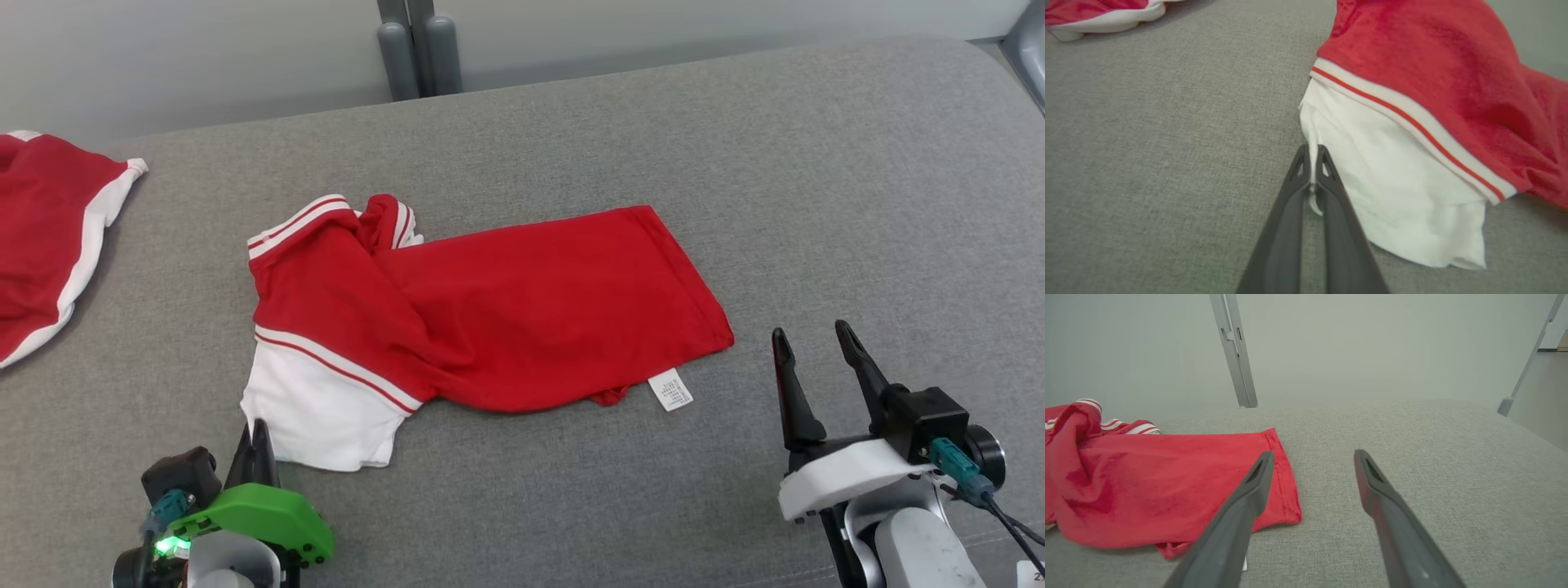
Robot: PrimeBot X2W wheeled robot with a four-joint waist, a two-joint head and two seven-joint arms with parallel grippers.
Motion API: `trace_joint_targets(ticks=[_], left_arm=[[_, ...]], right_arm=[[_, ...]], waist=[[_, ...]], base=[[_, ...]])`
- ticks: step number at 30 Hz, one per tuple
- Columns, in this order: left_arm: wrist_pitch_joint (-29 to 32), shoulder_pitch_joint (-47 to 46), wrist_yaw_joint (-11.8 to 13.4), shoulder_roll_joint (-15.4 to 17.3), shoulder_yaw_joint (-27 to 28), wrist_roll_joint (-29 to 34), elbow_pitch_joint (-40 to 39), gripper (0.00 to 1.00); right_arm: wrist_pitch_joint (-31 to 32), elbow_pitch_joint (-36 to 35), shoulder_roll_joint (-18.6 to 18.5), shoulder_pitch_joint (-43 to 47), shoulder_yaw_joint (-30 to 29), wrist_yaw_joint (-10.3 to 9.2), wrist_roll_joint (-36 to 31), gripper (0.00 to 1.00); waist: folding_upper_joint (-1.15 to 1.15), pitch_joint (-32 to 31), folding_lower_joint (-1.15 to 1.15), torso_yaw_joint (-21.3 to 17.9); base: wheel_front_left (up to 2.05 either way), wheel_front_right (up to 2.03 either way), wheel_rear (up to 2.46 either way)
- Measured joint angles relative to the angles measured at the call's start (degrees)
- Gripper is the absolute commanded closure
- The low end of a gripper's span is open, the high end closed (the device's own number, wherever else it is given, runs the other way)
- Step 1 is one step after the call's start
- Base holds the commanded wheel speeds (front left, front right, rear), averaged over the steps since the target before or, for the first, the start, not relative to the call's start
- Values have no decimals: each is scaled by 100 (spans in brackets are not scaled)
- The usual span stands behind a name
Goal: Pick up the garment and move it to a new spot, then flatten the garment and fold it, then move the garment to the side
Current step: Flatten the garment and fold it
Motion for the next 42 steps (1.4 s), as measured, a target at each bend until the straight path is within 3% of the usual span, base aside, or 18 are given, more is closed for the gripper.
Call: trace_joint_targets(ticks=[13,24,26,28,30,35,42], left_arm=[[-149,363,78,-11,-152,4,-1546,100],[-52,512,167,-29,-296,1,-1866,100],[-51,523,178,-31,-307,-10,-1876,100],[-57,530,178,-31,-310,-20,-1891,100],[-70,532,171,-32,-309,-55,-1918,100],[-118,539,91,-52,-290,-290,-2015,100],[-151,466,-186,-115,-185,-1011,-2503,100]], right_arm=[[260,2541,3,-1087,-265,0,-116,0],[439,3866,-4,-1806,-103,-1,19,2],[438,3974,-13,-1894,0,-1,145,58],[437,4052,-12,-1940,100,-1,246,75],[430,4098,-11,-1983,205,-1,375,100],[225,3954,4,-1998,355,2,723,100],[176,2997,3,-2026,832,1,1944,100]], waist=[[0,-75,0,526],[0,-4,0,879],[0,11,0,892],[0,3,0,880],[0,-14,0,852],[0,-92,0,745],[0,-284,0,546]], base=[[0,0,0],[0,0,0],[0,0,0],[0,0,0],[0,0,0],[0,0,0],[0,0,0]])
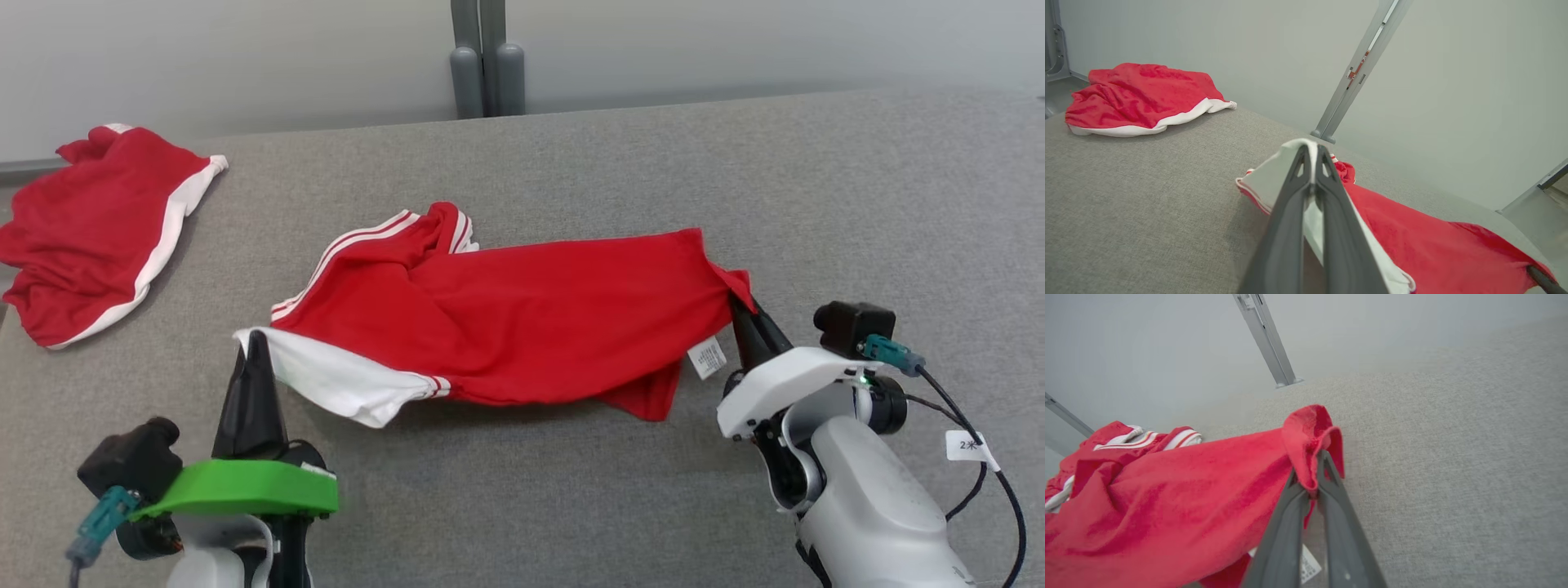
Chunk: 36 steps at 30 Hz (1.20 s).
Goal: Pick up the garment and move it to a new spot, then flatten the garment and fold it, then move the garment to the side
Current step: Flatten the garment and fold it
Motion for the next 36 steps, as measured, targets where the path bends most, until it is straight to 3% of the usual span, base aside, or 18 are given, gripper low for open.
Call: trace_joint_targets(ticks=[2,11,18,25,31,36], left_arm=[[35,-84,-88,-1,32,-144,-311,100],[399,-482,-59,121,294,-592,-2062,100],[870,-1033,76,347,361,-619,-3245,100],[1372,-1795,221,606,353,-583,-4080,100],[1815,-2470,318,821,314,-531,-4243,100],[2050,-3104,332,902,230,-524,-3774,100]], right_arm=[[142,-433,2,25,87,0,289,100],[1090,-3000,-390,550,-53,-2,1288,100],[1915,-5103,-471,1040,-675,-2,1657,100],[2654,-6819,-253,1228,-1461,-2,1751,100],[3241,-7538,-122,1193,-1970,-2,1734,100],[3591,-7228,-41,754,-1916,-3,1903,100]], waist=[[0,-70,0,-70],[0,-430,0,-343],[0,-618,0,-541],[0,-624,0,-676],[0,-445,0,-721],[0,-113,0,-736]], base=[[0,0,0],[0,0,0],[0,0,0],[0,0,0],[0,0,0],[0,0,0]])
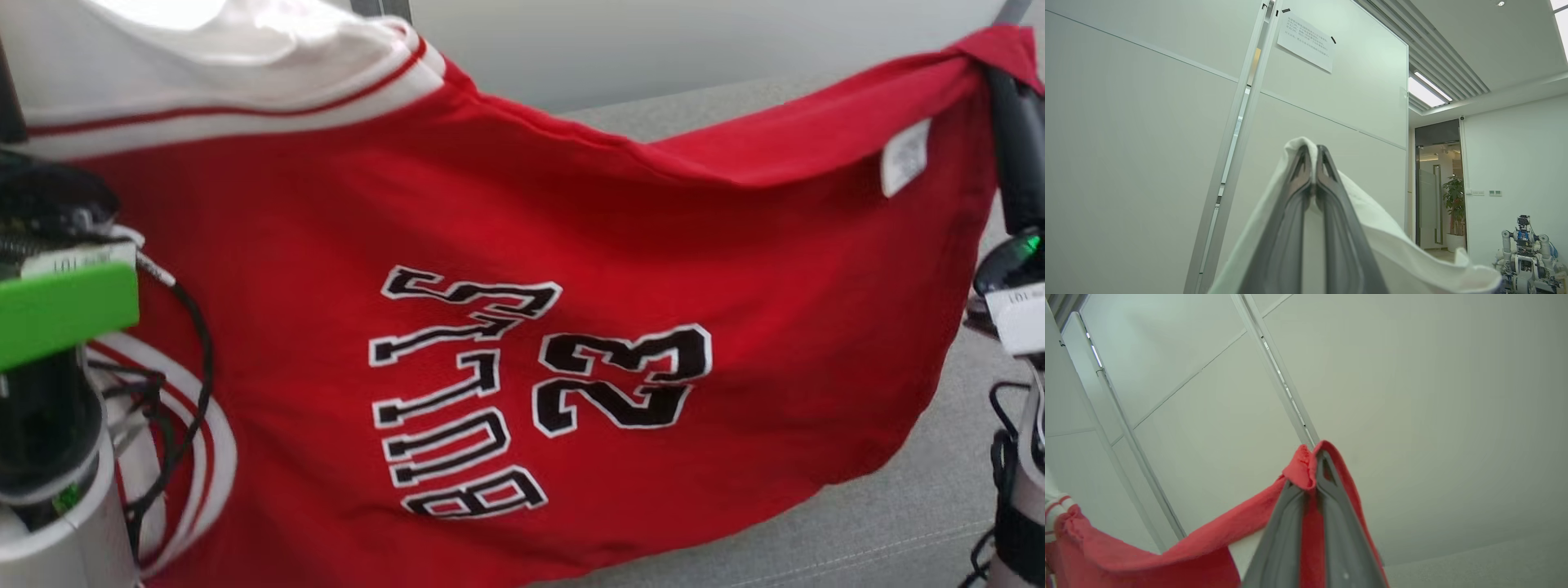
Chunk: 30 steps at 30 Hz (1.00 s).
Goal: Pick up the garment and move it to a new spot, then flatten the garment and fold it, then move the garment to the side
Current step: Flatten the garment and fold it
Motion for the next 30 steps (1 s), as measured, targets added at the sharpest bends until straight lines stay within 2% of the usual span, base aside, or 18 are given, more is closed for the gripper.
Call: trace_joint_targets(ticks=[5,8,11,14,16,19,24,30], left_arm=[[119,-1038,-51,64,-60,26,979,100],[215,-1941,-122,211,-186,285,1861,100],[166,-2936,-199,370,-326,672,2836,100],[-245,-3818,-270,476,-437,1095,3949,100],[-755,-4263,-277,480,-499,1403,4487,100],[-1504,-4884,-325,320,-581,1589,5182,100],[-2279,-4866,-386,-88,-573,1473,6233,100],[-2603,-4129,-612,-212,-422,1295,6802,100]], right_arm=[[-4,1054,21,-1252,155,0,-192,100],[-261,2040,25,-2391,224,0,-434,100],[-797,3249,26,-3652,277,0,-709,100],[-1579,4666,25,-4780,424,0,-1048,100],[-2030,5465,37,-5287,486,0,-1290,100],[-2639,6567,35,-5987,564,1,-1358,100],[-3349,8145,29,-6470,808,0,-1338,100],[-3659,9250,43,-6425,1268,1,-1115,100]], waist=[[0,446,0,-13],[0,765,0,-16],[0,1091,0,-25],[0,1417,0,-44],[0,1587,1,-58],[0,1828,1,-65],[0,2222,1,3],[0,2664,1,188]], base=[[0,0,0],[0,0,0],[0,0,0],[0,0,0],[0,0,0],[0,0,0],[0,0,0],[0,0,0]])
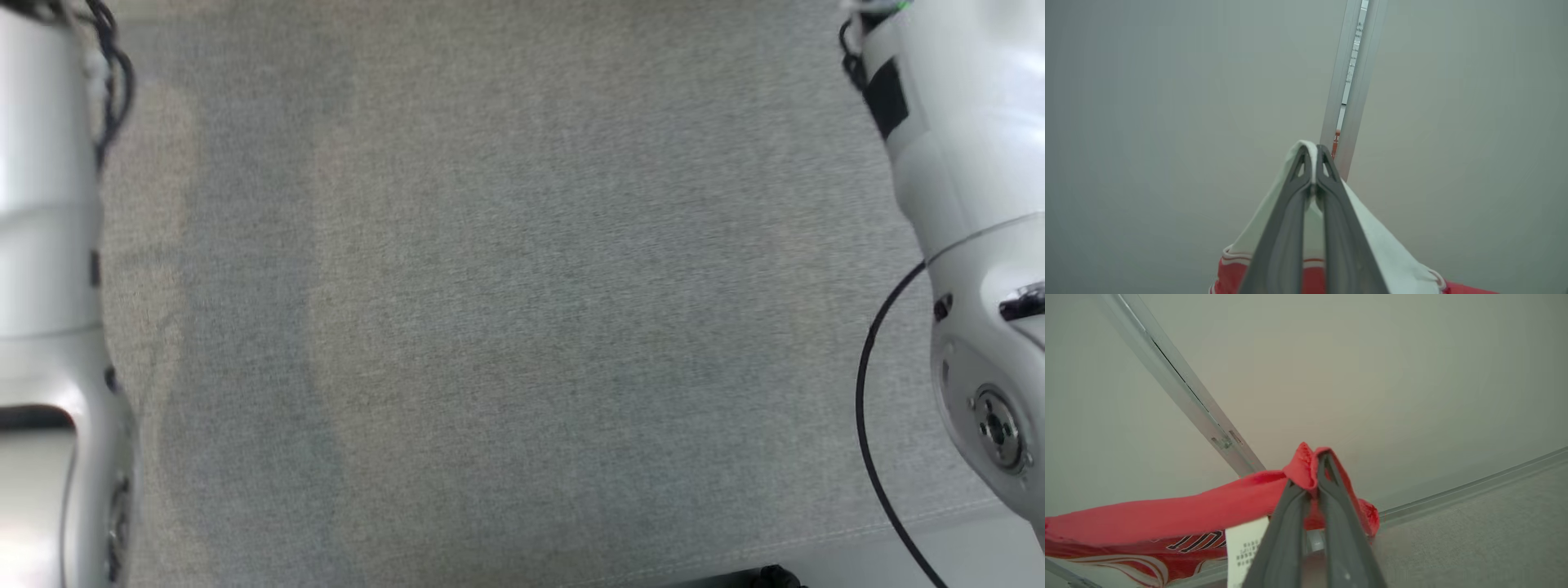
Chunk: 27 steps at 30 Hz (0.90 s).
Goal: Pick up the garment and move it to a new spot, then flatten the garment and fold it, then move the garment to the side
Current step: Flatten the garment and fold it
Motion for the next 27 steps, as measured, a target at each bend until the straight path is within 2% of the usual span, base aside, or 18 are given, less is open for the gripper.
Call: trace_joint_targets(ticks=[6,13,20,27], left_arm=[[-33,866,-381,-26,201,-110,-190,100],[-45,1940,-615,154,530,-380,-1243,100],[125,3270,-647,252,645,-709,-2416,100],[275,4805,-503,236,649,-769,-3320,100]], right_arm=[[-56,391,-2,428,278,0,544,100],[127,-66,-102,881,702,0,988,100],[125,-1007,-501,1765,1134,1,1349,100],[23,-1948,-864,2939,1521,1,1473,100]], waist=[[0,355,0,177],[0,392,0,205],[0,125,0,144],[0,-293,-1,135]], base=[[0,0,0],[0,0,0],[0,0,0],[0,0,0]])
